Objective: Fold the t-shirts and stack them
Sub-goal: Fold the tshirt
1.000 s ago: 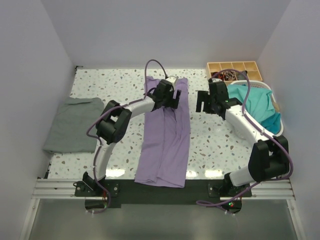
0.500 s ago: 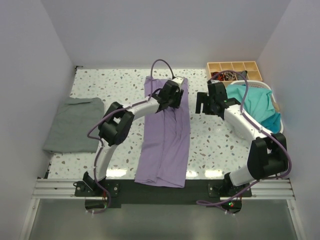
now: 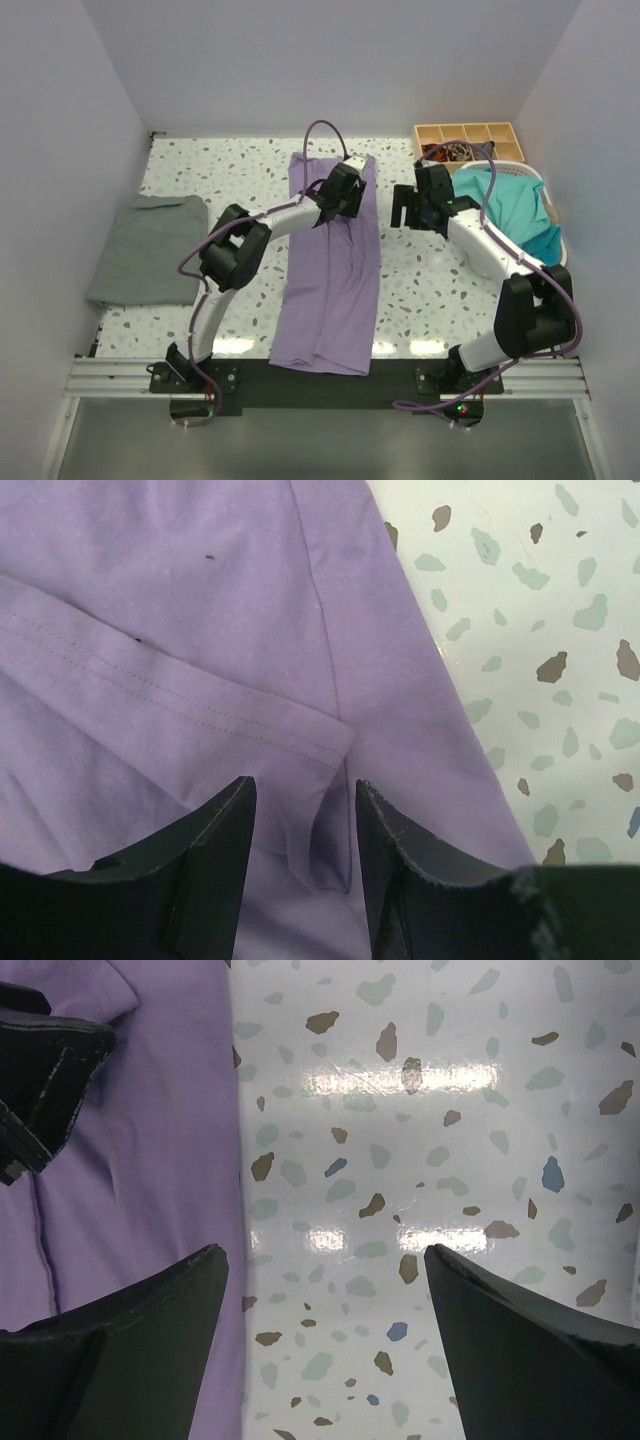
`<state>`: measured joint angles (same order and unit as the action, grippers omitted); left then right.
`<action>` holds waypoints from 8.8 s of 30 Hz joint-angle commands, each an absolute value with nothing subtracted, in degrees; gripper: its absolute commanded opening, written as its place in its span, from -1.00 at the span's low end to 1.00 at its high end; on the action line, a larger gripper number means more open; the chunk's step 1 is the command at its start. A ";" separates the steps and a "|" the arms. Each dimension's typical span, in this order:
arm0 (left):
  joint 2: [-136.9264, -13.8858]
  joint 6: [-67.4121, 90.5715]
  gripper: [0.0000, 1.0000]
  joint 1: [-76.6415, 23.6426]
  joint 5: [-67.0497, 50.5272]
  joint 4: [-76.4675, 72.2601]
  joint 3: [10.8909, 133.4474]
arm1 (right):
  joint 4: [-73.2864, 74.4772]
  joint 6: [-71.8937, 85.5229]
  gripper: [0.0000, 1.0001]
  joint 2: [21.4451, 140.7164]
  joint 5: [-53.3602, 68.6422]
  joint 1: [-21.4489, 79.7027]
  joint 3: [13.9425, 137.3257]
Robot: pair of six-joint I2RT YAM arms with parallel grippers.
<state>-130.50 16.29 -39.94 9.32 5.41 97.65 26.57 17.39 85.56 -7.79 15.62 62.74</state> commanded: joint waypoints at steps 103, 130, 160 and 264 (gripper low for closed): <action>-91.23 40.43 0.91 -33.84 25.66 -8.35 48.25 | 16.43 22.15 -1.00 123.22 42.10 20.82 97.20; -102.20 24.62 1.00 -27.08 6.46 -10.11 72.11 | 25.92 15.91 0.17 123.54 12.39 18.11 107.73; -157.85 23.91 1.00 -13.89 -24.78 -1.12 132.37 | 36.23 16.96 0.34 158.38 8.96 13.01 146.87; -77.17 30.14 1.00 -29.44 2.54 -14.24 38.24 | 27.16 16.08 -0.03 94.29 3.44 29.70 65.03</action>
<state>-79.81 25.61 -29.06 -4.60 -15.29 41.58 28.71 16.43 90.80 9.89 26.63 58.78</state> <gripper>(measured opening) 0.997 0.487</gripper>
